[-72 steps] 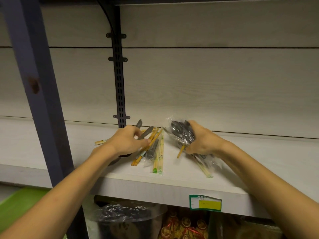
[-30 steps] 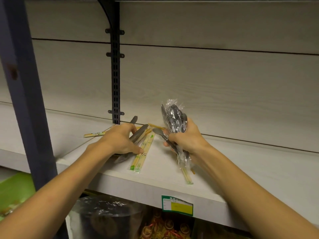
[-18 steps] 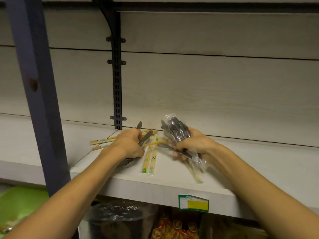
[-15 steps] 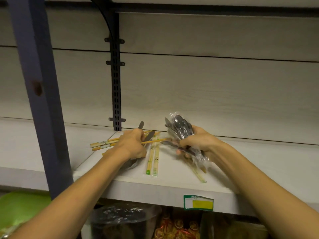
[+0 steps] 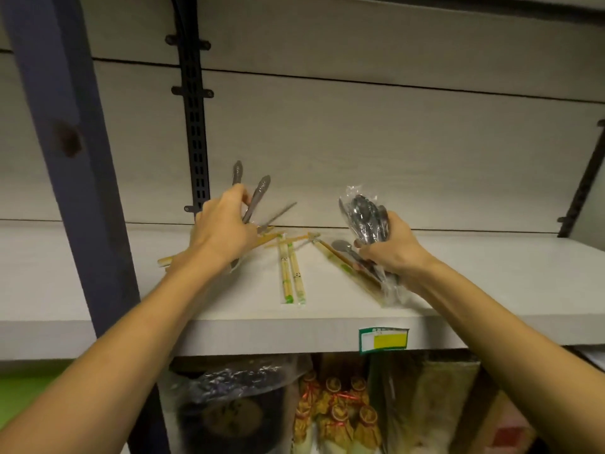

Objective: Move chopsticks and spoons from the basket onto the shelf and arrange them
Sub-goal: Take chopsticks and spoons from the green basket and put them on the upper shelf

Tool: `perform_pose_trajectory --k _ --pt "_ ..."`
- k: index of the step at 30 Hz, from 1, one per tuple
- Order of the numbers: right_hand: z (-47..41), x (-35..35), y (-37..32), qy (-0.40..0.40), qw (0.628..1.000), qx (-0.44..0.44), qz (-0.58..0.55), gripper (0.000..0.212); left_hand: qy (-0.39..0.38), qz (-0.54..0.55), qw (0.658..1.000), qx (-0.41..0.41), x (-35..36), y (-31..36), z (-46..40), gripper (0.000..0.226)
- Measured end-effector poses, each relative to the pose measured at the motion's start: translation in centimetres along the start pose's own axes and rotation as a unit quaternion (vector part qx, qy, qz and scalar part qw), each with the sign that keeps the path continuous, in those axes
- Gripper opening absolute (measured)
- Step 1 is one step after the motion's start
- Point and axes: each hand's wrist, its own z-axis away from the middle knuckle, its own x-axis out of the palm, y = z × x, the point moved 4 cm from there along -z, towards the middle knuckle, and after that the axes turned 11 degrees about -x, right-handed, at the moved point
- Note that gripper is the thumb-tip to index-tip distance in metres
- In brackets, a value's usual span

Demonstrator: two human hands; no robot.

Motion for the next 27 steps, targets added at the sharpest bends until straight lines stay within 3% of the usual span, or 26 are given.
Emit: perform_pose_trajectory --k 5,11,17,21,27 --pt "0.4 -1.0 0.3 0.017 1.000 0.002 0.003 0.065 0.030 0.119 0.992 -0.024 -1.1 1.0 0.5 0.021" --pt "2.2 -6.7 2.4 0.080 0.996 0.031 -0.018 0.062 -0.109 0.167 0.980 -0.014 3.8 7.4 0.6 0.030" --pt "3.1 -16.7 5.9 0.134 0.989 0.061 -0.032 0.058 -0.192 0.176 0.965 0.008 10.5 16.5 2.8 0.029" --pt "2.5 -25.2 8.9 0.148 0.987 0.068 -0.008 0.043 -0.224 0.190 0.956 0.018 15.9 23.5 4.3 0.030" --pt "1.2 -36.3 14.6 0.126 0.986 0.106 0.032 0.040 -0.301 0.192 0.933 -0.039 26.3 32.4 7.1 0.031"
